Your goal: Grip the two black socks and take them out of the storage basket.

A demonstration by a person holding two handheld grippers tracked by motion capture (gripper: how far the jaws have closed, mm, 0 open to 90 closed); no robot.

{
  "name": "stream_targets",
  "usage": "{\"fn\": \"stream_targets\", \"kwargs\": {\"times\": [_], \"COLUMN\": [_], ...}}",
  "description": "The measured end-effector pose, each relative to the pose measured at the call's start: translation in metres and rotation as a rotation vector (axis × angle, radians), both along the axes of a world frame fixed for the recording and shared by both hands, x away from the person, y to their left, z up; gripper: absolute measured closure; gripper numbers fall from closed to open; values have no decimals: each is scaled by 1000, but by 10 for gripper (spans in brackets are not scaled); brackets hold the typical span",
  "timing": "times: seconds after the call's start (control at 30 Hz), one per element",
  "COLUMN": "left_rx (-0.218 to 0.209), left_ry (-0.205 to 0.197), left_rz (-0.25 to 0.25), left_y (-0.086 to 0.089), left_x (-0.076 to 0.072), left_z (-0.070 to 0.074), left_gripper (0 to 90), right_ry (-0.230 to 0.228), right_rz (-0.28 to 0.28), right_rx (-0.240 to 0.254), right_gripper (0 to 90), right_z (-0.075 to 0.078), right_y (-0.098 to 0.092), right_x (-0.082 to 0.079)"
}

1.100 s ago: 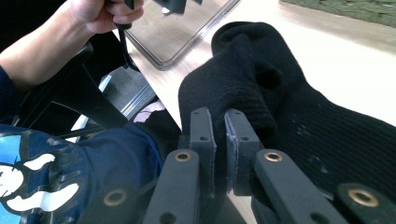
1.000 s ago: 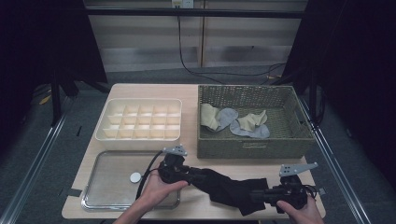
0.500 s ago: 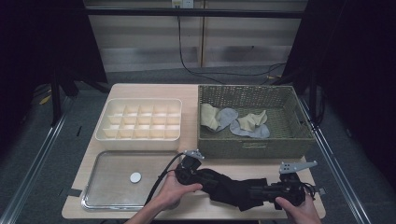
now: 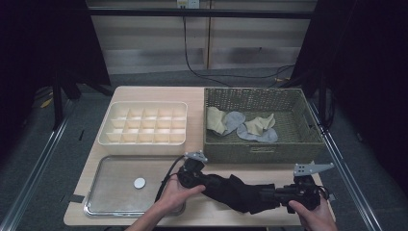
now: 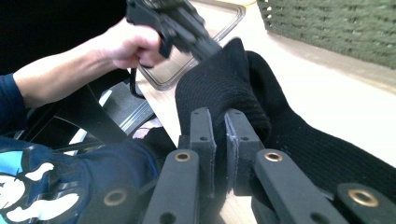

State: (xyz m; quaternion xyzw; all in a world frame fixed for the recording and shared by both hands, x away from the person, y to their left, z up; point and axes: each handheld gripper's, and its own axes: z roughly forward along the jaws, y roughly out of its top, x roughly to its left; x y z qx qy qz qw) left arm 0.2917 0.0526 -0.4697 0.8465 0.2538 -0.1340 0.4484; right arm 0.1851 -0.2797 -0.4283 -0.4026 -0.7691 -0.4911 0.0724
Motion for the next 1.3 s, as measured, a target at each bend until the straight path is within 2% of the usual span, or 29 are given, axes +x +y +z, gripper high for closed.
{"fn": "stream_targets", "kwargs": {"times": [0.1, 0.17, 0.27, 0.3, 0.43, 0.6, 0.73, 0.83, 0.97, 1.13, 1.23, 1.3], "left_rx": [-46, -50, -62, -61, -66, -41, -43, -26, -36, -27, -24, -5], "left_ry": [-29, -43, -42, -43, -51, -63, -63, -58, -46, -34, -24, -21], "left_rz": [68, 109, 149, 156, 165, 145, 147, 147, 150, 147, 152, 141], "left_y": [18, 28, 41, 42, 47, 47, 48, 48, 47, 47, 47, 46], "left_x": [6, 10, 13, 13, 12, 8, 7, 8, 9, 11, 11, 13], "left_z": [11, 13, 12, 12, 14, 14, 12, 6, 5, 3, 2, 0], "left_gripper": [875, 875, 875, 875, 875, 874, 874, 873, 868, 840, 820, 799], "right_ry": [5, 16, 40, 56, 94, 123, 126, 107, 88, 95, 107, 118], "right_rz": [7, 12, 12, 3, -13, -46, -70, -105, -143, -166, -173, -169], "right_rx": [-7, -21, -41, -62, -140, -183, -192, -185, -195, -212, -244, -245], "right_gripper": [834, 835, 835, 835, 831, 812, 756, 759, 727, 705, 682, 676], "right_z": [4, 2, -5, -9, -20, -31, -35, -34, -33, -37, -44, -49], "right_y": [-3, -5, -8, -9, -11, -15, -19, -22, -23, -20, -18, -18], "right_x": [4, 8, 14, 16, 21, 23, 22, 20, 19, 10, 6, 5]}}
